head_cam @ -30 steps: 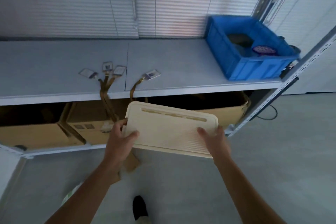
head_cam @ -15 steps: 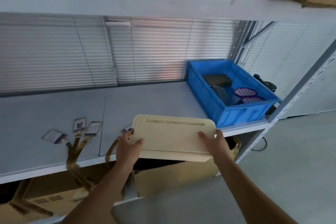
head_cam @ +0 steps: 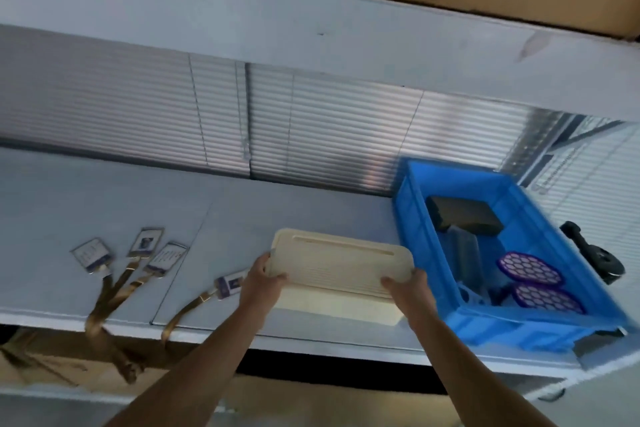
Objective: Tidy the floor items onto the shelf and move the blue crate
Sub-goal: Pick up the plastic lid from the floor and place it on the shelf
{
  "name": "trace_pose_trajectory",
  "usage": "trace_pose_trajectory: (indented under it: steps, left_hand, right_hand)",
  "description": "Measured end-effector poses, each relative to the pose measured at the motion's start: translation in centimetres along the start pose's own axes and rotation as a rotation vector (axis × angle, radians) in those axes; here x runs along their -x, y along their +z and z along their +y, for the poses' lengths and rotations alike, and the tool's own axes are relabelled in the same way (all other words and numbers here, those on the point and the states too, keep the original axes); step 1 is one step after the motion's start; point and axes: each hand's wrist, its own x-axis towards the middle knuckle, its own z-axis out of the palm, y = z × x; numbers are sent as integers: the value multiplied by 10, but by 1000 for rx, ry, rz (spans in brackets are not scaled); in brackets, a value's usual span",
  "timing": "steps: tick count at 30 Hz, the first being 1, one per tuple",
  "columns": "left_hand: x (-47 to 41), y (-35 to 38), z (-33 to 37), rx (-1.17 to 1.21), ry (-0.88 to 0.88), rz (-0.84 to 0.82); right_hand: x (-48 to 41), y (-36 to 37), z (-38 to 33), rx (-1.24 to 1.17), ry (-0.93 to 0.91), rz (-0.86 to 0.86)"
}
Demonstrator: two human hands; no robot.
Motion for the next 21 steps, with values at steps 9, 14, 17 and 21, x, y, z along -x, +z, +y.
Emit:
trace_pose_trajectory:
  steps: [9, 14, 17, 21]
  left_hand:
    - [18, 2, -4, -330, 262, -3]
    - [13, 3, -30, -585, 474, -56]
    - [-2, 13, -32, -592, 530, -95]
    - [-36, 26, -10, -398, 480, 19]
  right_hand:
    - [16, 7, 8, 134, -315, 69]
    - [27, 33, 34, 416, -494, 70]
    - [13, 39, 29, 454, -486, 54]
    - [-24, 37, 4, 276, -513, 158]
